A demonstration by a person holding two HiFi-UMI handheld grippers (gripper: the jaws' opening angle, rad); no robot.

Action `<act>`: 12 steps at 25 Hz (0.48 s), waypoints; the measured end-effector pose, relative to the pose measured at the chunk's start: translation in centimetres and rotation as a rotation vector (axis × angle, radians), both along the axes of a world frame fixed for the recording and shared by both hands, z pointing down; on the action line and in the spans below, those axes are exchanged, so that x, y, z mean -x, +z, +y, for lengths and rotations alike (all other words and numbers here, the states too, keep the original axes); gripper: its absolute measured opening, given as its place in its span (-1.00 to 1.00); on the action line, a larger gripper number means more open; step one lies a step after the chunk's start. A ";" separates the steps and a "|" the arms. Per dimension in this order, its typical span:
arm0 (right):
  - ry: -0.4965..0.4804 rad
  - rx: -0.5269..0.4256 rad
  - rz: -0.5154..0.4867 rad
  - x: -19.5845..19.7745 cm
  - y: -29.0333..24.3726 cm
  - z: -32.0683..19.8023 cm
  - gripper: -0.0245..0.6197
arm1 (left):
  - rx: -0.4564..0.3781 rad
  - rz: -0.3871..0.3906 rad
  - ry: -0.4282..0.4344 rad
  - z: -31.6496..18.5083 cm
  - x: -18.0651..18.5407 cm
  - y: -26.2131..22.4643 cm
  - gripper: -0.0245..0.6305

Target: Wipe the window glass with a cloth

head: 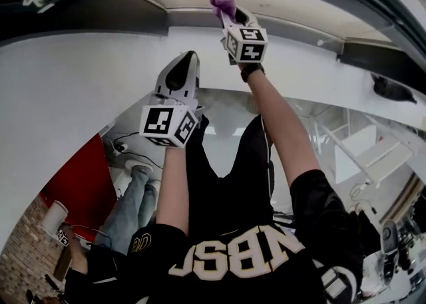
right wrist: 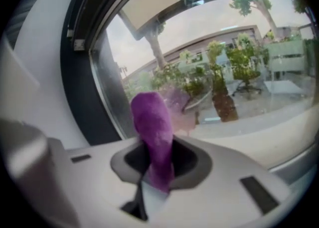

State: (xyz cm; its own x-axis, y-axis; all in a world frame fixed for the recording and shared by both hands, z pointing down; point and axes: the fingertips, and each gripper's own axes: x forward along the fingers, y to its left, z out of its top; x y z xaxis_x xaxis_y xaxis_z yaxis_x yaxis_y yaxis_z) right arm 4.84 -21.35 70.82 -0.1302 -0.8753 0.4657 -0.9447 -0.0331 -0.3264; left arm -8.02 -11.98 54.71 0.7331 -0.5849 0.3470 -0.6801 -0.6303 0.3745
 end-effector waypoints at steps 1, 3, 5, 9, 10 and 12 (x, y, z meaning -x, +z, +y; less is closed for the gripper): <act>0.022 0.006 0.005 -2.3 0.3 1.1 -0.64 | 0.007 0.001 0.010 0.6 -1.4 0.5 -0.85; 0.067 0.016 0.012 -7.3 0.7 3.5 -0.64 | 0.018 0.003 0.036 2.1 -4.8 1.3 -0.85; 0.116 0.026 0.027 -12.7 0.8 6.3 -0.64 | 0.028 0.012 0.070 4.0 -8.7 1.7 -0.85; 0.246 0.058 0.065 -24.1 1.3 12.4 -0.64 | 0.051 0.042 0.149 8.6 -16.8 2.5 -0.85; 0.283 0.072 0.069 -26.8 1.7 14.0 -0.64 | 0.059 0.050 0.167 9.8 -18.7 2.8 -0.85; 0.337 0.103 0.086 -31.9 2.4 16.9 -0.64 | 0.075 0.067 0.190 11.7 -22.2 3.5 -0.85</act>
